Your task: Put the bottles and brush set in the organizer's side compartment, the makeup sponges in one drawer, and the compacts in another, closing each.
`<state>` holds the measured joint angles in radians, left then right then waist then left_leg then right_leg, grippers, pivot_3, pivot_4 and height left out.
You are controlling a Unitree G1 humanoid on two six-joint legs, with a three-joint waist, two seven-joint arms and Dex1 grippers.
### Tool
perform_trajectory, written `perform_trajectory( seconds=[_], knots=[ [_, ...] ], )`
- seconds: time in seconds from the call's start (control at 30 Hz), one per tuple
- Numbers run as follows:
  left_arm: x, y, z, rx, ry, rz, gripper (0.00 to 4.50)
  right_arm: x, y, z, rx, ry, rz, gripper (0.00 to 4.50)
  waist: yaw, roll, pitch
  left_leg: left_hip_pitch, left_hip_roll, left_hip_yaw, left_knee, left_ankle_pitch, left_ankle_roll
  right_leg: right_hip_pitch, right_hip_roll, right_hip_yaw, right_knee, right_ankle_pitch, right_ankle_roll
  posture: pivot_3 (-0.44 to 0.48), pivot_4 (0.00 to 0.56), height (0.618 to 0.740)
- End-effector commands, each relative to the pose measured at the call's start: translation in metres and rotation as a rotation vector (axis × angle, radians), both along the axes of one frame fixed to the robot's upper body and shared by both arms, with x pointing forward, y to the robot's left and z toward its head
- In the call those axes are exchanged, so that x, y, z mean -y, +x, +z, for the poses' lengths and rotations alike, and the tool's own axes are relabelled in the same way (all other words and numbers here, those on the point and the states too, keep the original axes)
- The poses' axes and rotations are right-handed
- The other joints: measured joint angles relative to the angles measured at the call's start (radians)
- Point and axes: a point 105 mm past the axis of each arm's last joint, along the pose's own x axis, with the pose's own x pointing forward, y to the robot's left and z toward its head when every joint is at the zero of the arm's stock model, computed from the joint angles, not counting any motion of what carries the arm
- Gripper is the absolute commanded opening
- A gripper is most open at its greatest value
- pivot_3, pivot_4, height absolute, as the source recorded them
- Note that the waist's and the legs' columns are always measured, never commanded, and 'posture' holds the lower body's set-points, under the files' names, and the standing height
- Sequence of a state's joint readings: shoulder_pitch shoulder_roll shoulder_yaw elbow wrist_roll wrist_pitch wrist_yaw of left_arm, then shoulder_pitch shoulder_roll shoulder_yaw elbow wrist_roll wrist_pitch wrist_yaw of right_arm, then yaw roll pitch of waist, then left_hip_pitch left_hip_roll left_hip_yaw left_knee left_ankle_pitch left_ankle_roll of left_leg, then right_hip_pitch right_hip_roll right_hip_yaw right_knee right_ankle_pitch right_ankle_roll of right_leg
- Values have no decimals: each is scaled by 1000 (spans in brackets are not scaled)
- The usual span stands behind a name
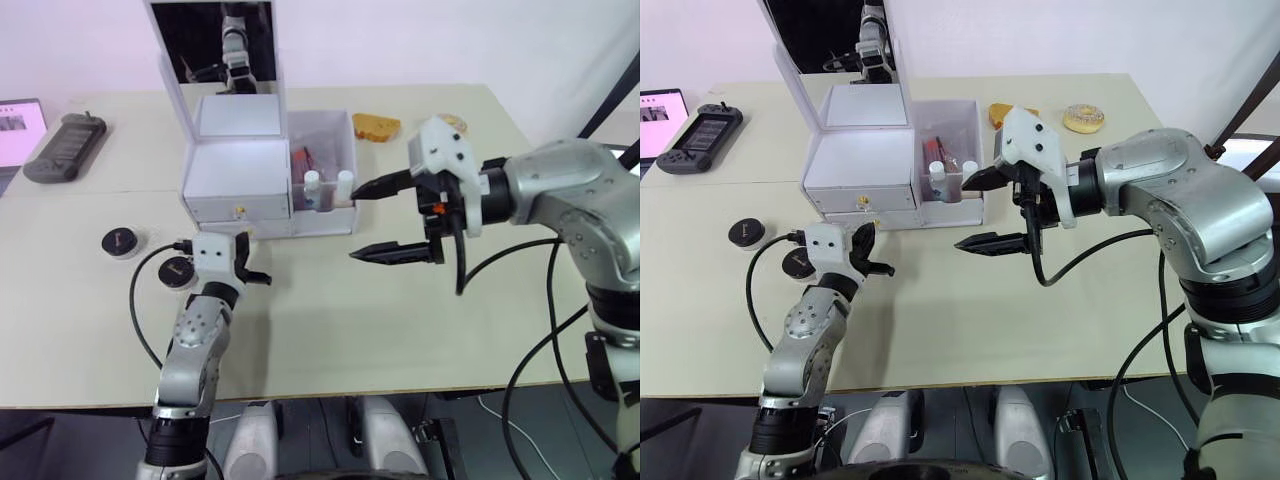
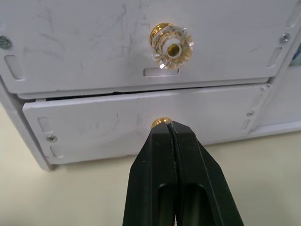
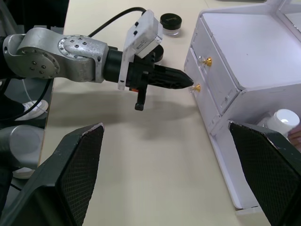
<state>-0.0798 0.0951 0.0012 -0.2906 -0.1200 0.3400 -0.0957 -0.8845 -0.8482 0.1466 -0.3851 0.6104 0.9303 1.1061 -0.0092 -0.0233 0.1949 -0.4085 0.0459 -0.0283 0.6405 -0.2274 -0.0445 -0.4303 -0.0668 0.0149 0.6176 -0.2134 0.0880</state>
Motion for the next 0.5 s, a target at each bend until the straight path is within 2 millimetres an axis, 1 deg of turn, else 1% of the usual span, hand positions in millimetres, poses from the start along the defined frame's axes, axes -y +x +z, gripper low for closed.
perform_trajectory(
  seconds=[0.03,0.1,0.13,0.23,0.5],
  knots=[
    [7,-2,15,54,-35,-19,539,0,-2,7,37,7,8,4500,-2,0,0,0,0,0,1,0,0,0,0,0,0,0,0,0,150,740],
    [7,-3,17,61,-40,-18,1279,0,-1,7,38,8,8,4500,-3,0,0,0,0,0,1,0,0,0,0,0,0,0,0,0,150,740],
    [7,-3,16,59,-37,-16,1844,0,-1,7,39,7,7,4500,-4,0,0,0,1,0,1,0,0,0,1,0,0,0,-1,0,150,740],
    [7,-4,13,46,-34,-16,3202,1,-1,6,41,6,2,4500,-3,0,0,0,2,0,1,0,0,0,3,0,0,1,-1,0,150,740],
    [5,0,10,33,-48,15,3202,2,0,7,44,6,-11,4500,-3,0,0,0,3,-1,1,0,0,0,3,0,-1,1,-2,0,150,740]
  ],
)
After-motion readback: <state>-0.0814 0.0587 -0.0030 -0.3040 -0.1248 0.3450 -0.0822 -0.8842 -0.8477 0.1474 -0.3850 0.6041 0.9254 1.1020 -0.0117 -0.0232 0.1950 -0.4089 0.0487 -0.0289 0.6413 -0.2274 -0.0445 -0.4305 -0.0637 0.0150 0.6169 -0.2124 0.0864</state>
